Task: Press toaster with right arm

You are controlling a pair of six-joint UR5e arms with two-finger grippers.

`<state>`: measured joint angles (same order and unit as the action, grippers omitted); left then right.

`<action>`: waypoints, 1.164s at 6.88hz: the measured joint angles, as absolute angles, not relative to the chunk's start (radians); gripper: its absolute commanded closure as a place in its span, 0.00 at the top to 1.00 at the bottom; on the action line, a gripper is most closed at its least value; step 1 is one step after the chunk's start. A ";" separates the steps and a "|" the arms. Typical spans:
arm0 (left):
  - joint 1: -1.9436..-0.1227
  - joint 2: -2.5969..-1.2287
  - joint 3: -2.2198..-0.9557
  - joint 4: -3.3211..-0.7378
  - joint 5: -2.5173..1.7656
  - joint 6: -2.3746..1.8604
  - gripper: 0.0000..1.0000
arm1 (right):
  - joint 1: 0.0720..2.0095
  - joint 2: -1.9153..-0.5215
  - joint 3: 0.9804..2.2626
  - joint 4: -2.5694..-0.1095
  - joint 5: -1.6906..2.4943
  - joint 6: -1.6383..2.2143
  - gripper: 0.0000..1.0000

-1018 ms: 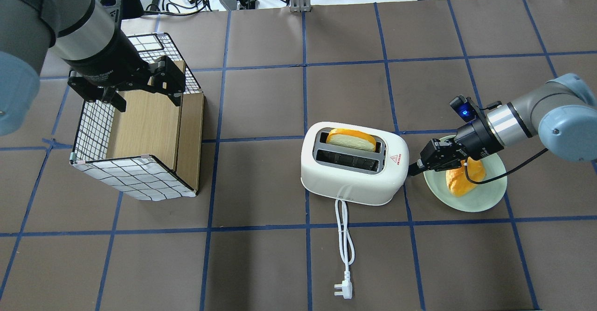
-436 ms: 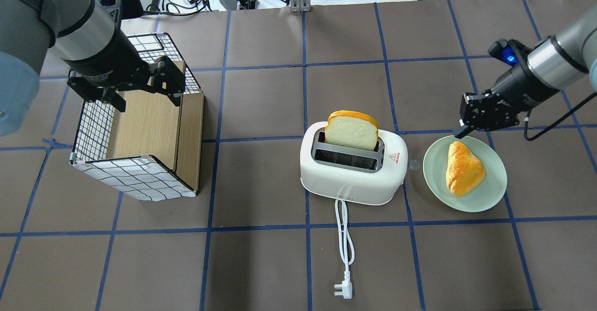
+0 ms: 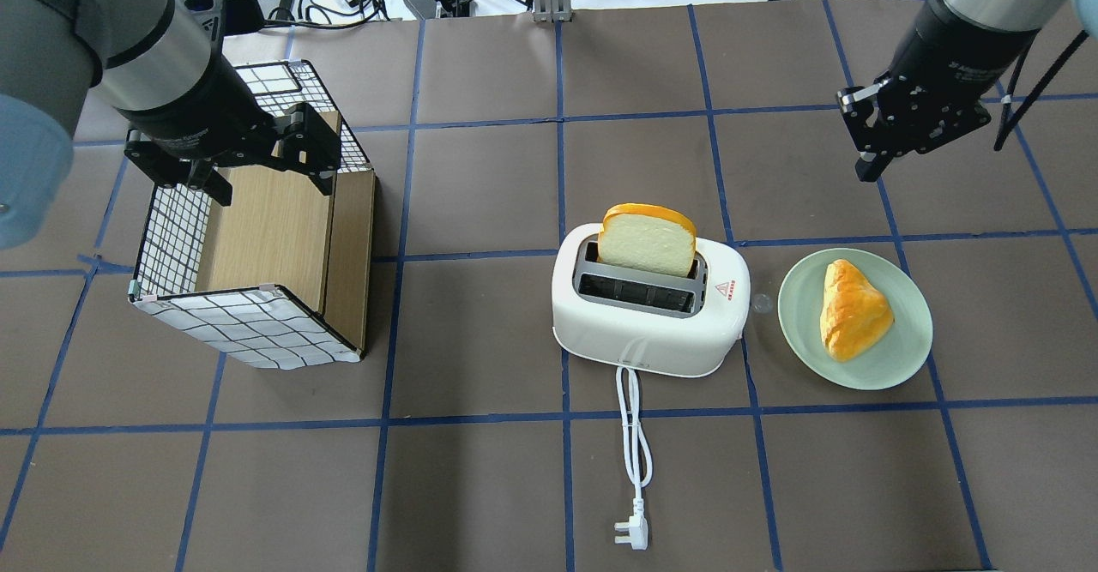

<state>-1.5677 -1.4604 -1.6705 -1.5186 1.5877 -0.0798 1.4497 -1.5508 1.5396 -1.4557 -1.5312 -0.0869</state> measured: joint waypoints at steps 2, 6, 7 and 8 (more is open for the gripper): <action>-1.568 -1.460 -1.671 -1.519 1.588 -0.080 1.00 | 1.553 -1.546 1.486 -1.501 -1.590 -0.019 1.00; -1.568 -1.460 -1.670 -1.519 1.588 -0.080 1.00 | 1.642 -1.546 1.473 -1.577 -1.607 0.006 1.00; -1.568 -1.460 -1.671 -1.519 1.588 -0.080 1.00 | 1.643 -1.547 1.473 -1.578 -1.606 0.009 1.00; -1.568 -1.460 -1.670 -1.519 1.588 -0.080 1.00 | 1.643 -1.548 1.472 -1.579 -1.606 0.012 1.00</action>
